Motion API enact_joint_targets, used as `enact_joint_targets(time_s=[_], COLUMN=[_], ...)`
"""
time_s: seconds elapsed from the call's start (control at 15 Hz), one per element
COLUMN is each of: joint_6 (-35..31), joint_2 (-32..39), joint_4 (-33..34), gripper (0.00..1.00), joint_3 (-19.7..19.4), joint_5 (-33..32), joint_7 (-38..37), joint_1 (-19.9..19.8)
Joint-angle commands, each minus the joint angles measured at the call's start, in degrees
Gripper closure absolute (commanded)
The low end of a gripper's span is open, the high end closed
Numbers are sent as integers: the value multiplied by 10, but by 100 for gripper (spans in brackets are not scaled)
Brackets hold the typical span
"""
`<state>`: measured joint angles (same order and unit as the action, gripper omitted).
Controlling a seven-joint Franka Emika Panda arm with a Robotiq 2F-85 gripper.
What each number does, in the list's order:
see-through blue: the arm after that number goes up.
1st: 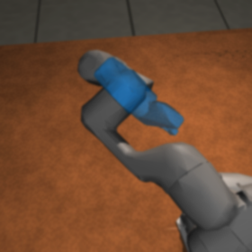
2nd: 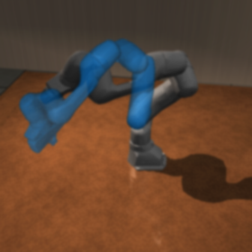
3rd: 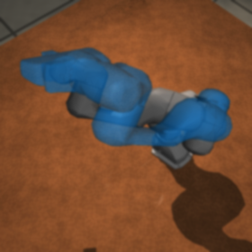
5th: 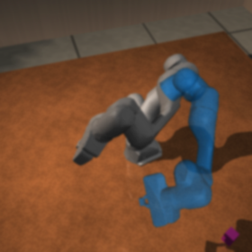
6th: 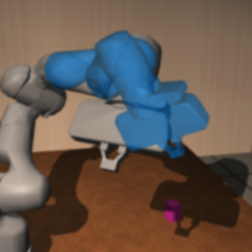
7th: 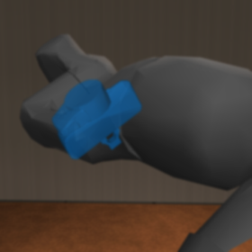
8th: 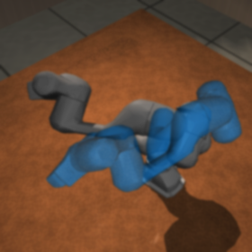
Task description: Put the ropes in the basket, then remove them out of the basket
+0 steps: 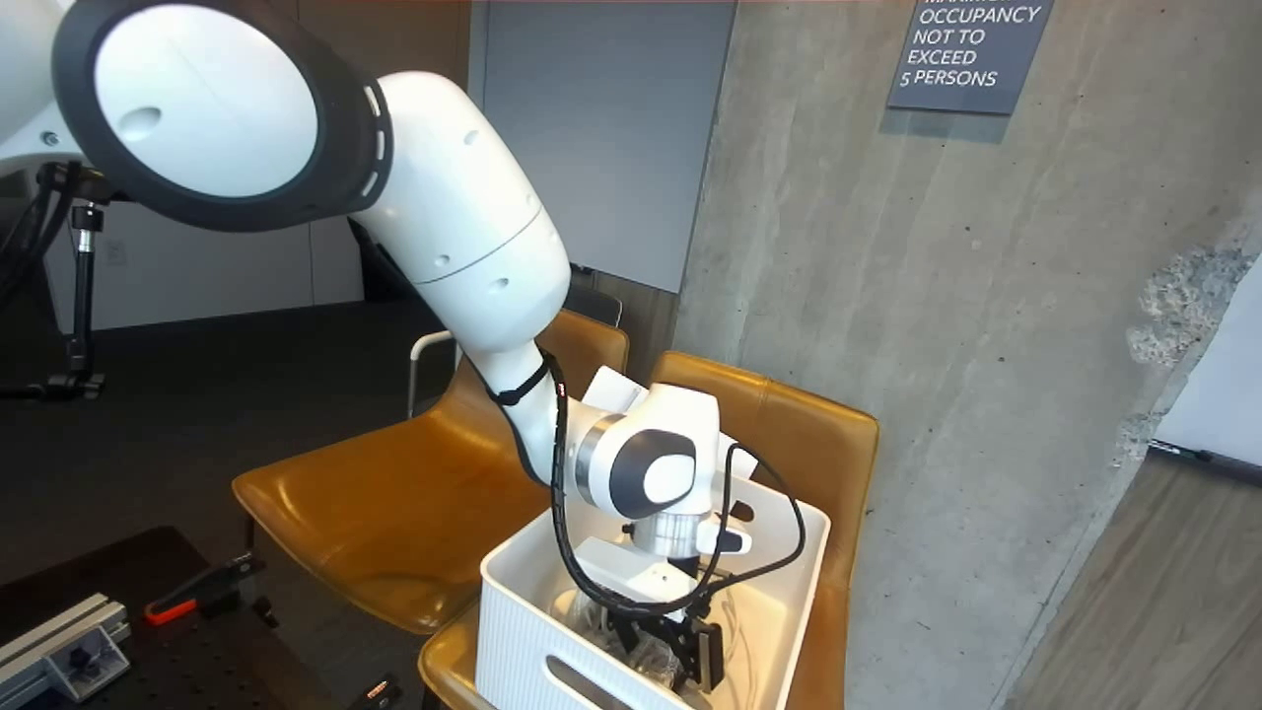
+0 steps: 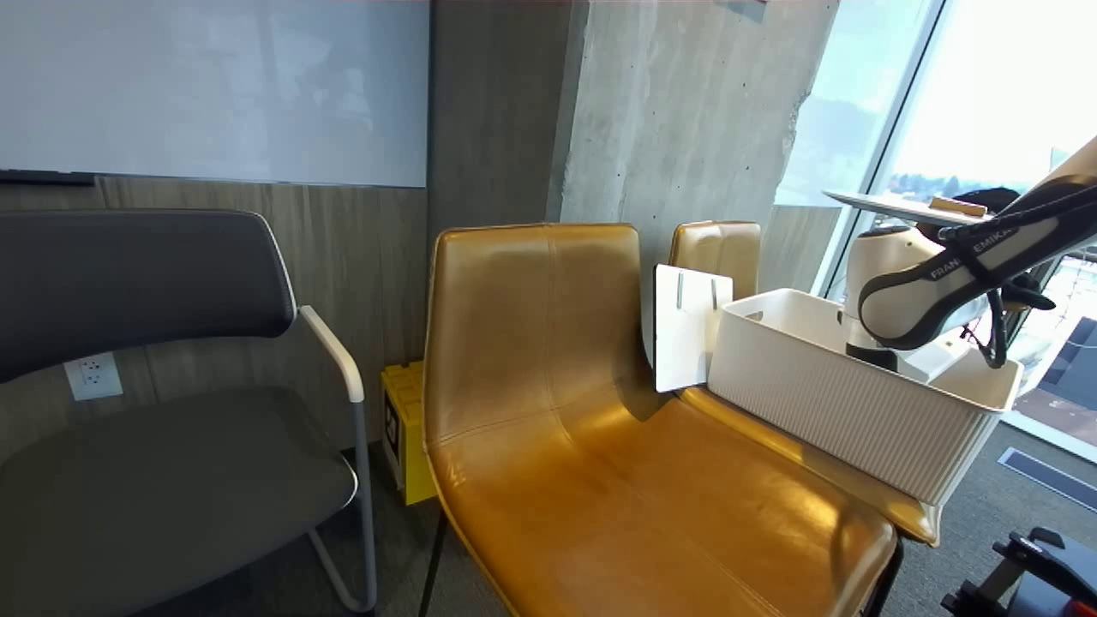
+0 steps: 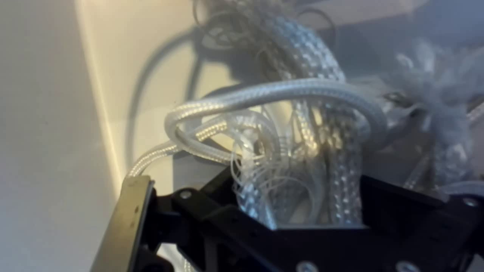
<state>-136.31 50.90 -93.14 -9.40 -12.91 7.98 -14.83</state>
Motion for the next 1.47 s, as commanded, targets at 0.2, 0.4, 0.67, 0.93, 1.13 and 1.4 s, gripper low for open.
enact_joint_targets(time_s=[0.2, 0.4, 0.67, 0.93, 1.13, 1.4], joint_6=[-7, -4, 16, 28, 51, 102], joint_2=[-21, -45, -100, -168, -224, -300], joint_4=[-50, -74, -108, -147, -168, -172], gripper=[87, 100, 100, 100, 100, 100], joint_3=[-7, -12, -20, -23, -22, -12], joint_5=[4, 0, -7, -16, -29, -48], joint_7=[-5, -8, -23, -35, -45, -58], joint_1=[9, 12, 30, 56, 77, 102])
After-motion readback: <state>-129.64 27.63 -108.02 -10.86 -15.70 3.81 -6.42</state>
